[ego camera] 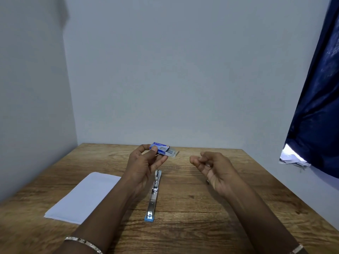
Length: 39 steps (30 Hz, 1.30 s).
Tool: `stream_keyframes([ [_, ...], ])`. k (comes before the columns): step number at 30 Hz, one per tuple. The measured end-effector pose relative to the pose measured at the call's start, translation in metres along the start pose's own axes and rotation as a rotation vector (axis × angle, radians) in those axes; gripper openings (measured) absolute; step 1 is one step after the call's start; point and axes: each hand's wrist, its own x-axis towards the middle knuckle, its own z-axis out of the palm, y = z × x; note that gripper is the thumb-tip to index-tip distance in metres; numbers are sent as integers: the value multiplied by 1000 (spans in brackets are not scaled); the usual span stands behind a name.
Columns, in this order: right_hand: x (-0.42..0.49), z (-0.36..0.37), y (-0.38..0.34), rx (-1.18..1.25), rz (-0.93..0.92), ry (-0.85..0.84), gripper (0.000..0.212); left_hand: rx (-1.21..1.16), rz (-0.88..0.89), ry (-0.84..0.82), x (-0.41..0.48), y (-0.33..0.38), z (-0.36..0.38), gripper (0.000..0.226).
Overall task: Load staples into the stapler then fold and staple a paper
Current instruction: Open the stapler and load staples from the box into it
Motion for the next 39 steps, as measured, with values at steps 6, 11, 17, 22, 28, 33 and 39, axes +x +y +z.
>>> stream_keyframes([
  [6, 0, 2, 5, -366, 12, -181, 15, 34, 13, -34, 0, -6, -2, 5],
  [11, -2, 3, 11, -471, -116, -198, 19, 47, 10, -97, 4, -12, -7, 11],
  [17, 1, 1, 13, -482, -204, -173, 26, 54, 29, -204, 3, -14, -8, 23],
  [22, 6, 4, 18, -329, -61, -200, 19, 3, 60, -233, 3, -14, -9, 18],
  [28, 8, 0, 15, -118, 117, -227, 6, 114, 90, -316, 1, -14, -10, 51],
  [33, 9, 0, 19, -91, 138, -303, 34, 204, 89, -372, -1, -13, -8, 38],
  [39, 5, 2, 17, -76, 180, -341, 34, 200, 40, -367, -3, -14, -6, 31],
])
